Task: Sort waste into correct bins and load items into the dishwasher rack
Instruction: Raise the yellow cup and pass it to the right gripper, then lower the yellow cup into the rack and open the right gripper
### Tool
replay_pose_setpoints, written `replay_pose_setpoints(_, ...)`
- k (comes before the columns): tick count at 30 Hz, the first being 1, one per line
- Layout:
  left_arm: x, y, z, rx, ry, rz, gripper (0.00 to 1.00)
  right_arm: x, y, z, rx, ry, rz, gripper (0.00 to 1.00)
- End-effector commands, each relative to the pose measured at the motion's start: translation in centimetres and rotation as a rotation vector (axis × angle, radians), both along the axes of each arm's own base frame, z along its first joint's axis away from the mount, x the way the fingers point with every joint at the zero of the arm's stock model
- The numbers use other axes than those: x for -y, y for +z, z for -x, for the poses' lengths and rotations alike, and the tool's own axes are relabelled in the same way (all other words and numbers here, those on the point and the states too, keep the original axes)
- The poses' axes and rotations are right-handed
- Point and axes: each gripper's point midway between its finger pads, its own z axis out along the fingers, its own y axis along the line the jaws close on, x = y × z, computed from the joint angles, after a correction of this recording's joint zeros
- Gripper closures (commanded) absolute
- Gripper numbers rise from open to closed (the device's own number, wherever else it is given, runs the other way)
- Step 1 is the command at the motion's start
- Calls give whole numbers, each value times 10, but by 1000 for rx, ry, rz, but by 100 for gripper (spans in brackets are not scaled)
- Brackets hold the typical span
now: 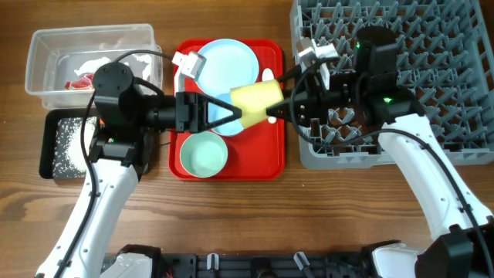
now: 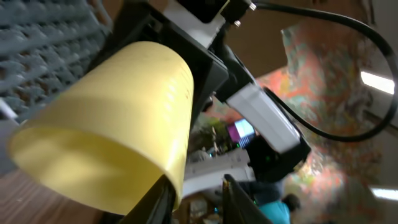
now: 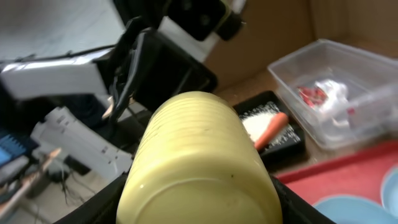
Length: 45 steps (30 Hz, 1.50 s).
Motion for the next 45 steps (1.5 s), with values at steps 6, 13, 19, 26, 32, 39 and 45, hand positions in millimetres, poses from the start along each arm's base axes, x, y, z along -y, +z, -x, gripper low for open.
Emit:
replay_pose_setpoints(6,3,9,15,122,-63,12,70,89,-75,-94,-273,-794,421,57)
replay_pose_setpoints(13,3,8,11,204,-37,12,69,129,-64,-83,-267,-996,576,56)
replay_pose_setpoints(19,3,7,8,275,-30,13,69,173,-58,-63,-321,-1170,782,56)
replay_pose_setpoints(26,4,-16,-28,292,119,-47,73,208,-82,-23,-496,-1258,1021,55)
replay_pose_setpoints(32,-74,-141,-114,-118,824,-582,76,213,-114,-12,-604,-1204,1160,51)
replay_pose_setpoints(39,-104,-166,-112,-80,906,-786,73,212,-158,-10,-720,-1119,1290,51)
replay_pose_setpoints(45,-104,-167,-112,-67,897,-796,70,212,-185,-12,-779,-1069,1360,23)
